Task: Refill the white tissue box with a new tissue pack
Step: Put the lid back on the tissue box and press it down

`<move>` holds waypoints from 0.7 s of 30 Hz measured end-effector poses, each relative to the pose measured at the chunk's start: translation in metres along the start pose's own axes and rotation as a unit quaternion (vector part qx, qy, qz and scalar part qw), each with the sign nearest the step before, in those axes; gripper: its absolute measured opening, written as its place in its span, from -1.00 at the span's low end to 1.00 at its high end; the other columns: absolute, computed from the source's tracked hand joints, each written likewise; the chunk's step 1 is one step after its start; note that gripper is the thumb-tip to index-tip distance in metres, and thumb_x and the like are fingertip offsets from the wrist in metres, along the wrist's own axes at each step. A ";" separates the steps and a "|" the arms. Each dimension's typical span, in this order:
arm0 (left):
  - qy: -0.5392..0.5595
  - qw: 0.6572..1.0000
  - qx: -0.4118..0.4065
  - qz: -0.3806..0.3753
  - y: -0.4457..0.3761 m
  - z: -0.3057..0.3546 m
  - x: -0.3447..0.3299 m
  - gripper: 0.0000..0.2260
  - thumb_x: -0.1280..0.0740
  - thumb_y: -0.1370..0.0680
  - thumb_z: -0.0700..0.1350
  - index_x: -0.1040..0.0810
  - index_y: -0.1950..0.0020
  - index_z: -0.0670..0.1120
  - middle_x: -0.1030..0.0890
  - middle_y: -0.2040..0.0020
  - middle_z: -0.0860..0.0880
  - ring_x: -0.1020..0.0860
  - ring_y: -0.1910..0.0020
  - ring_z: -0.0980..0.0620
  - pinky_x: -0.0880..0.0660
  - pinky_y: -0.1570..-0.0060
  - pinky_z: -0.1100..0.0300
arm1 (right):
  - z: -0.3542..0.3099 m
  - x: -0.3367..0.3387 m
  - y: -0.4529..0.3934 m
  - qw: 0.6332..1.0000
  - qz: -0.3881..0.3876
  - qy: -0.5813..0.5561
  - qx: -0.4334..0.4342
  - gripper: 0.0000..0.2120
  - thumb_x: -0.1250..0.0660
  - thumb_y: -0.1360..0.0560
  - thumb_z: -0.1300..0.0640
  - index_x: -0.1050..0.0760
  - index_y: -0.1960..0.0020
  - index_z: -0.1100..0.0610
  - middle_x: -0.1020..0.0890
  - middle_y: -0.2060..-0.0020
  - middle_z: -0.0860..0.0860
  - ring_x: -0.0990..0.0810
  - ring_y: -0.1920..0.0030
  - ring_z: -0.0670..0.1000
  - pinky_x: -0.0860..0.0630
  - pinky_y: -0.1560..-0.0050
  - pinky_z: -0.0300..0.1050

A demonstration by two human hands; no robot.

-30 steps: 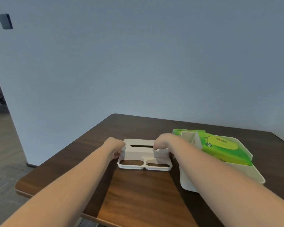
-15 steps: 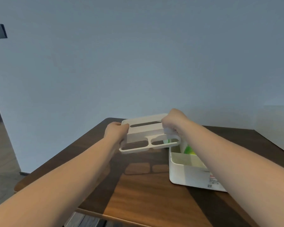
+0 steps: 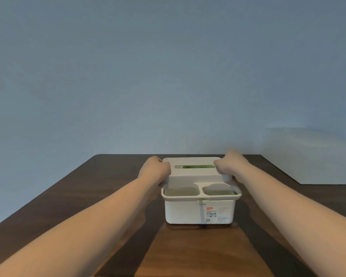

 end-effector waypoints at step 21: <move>-0.072 0.997 0.027 0.015 -0.019 -0.007 -0.022 -0.72 -0.24 -0.43 -0.22 -0.57 -0.11 -0.08 -0.63 0.21 -0.02 -0.56 0.25 -0.04 -0.60 -0.05 0.01 | 0.025 -0.032 -0.030 0.997 -0.044 0.055 -0.016 -0.75 -0.23 -0.53 0.25 -0.48 -0.20 0.24 -0.57 -0.03 0.11 -0.58 -0.04 0.13 -0.50 0.06 -0.12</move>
Point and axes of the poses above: each hand's wrist, its own y-axis away from the middle knuckle, its own x-axis out of the back of the hand, z = x × y, the point moved 6 cm from there along -y, towards the middle knuckle
